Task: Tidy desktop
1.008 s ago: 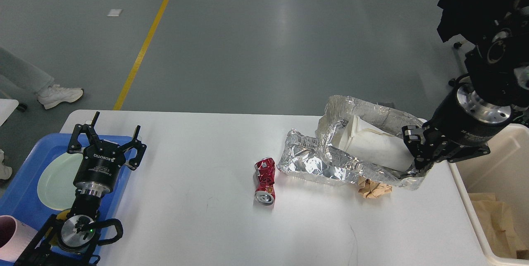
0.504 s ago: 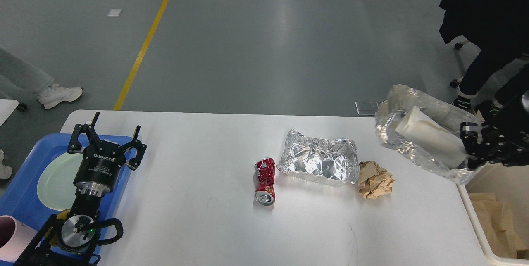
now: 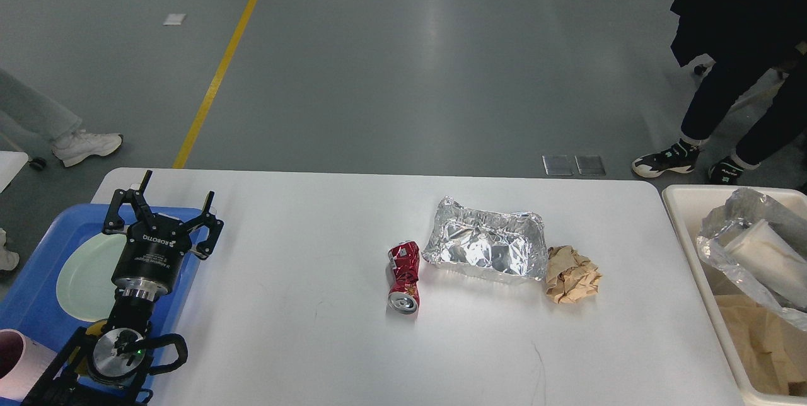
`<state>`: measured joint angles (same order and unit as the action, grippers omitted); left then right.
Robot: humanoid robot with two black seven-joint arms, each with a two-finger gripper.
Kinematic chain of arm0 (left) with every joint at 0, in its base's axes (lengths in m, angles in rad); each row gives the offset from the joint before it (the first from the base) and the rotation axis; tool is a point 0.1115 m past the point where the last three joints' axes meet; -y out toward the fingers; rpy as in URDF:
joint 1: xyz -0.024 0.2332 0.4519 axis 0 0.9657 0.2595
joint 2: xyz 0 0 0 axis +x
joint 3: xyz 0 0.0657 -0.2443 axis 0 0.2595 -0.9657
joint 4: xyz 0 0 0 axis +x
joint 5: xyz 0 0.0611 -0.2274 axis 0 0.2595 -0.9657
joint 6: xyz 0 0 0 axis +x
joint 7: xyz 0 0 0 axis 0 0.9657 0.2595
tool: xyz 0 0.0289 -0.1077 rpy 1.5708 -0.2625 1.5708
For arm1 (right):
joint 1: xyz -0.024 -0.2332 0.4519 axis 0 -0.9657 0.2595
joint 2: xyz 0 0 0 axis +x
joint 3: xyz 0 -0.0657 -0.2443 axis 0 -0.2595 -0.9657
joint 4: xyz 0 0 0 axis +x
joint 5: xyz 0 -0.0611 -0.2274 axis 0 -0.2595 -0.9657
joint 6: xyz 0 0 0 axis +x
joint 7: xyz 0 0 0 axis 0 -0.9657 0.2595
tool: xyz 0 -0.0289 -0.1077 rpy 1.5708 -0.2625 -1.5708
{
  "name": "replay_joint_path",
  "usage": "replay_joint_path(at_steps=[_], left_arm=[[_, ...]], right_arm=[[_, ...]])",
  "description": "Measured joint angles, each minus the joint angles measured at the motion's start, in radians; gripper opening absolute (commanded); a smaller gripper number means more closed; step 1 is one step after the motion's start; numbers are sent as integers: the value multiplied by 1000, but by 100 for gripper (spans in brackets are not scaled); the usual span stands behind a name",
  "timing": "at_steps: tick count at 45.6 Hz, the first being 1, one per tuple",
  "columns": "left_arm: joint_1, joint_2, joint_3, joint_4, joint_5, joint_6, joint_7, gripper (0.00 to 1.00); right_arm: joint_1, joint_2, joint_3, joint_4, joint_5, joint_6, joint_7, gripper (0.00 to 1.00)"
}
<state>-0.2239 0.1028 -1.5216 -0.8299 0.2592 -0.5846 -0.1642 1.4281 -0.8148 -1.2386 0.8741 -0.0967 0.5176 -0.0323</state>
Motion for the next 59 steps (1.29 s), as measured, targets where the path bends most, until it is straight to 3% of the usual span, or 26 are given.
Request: replay_joint_path(at_steps=[5, 11, 21, 27, 42, 56, 57, 59], left_arm=[[0, 0, 0, 0, 0, 0, 1, 96], [0, 0, 0, 0, 0, 0, 2, 96], [0, 0, 0, 0, 0, 0, 2, 96], [0, 0, 0, 0, 0, 0, 2, 96], [0, 0, 0, 0, 0, 0, 1, 96], [0, 0, 0, 0, 0, 0, 0, 96], [0, 0, 0, 0, 0, 0, 0, 96], [0, 0, 0, 0, 0, 0, 0, 96]], right_arm=[[-252, -8, 172, -80, -1, -212, 0, 0], [-490, 47, 313, -222, -1, -364, -1, 0], [-817, 260, 472, -660, 14, -413, -11, 0], [-918, 355, 521, -812, 15, -429, -29, 0], [-939, 379, 551, -837, 17, -475, -87, 0], [-966, 394, 568, -837, 17, -475, -92, 0], [-967, 394, 568, -837, 17, -475, -92, 4], [-969, 395, 567, -837, 17, -475, -92, 27]])
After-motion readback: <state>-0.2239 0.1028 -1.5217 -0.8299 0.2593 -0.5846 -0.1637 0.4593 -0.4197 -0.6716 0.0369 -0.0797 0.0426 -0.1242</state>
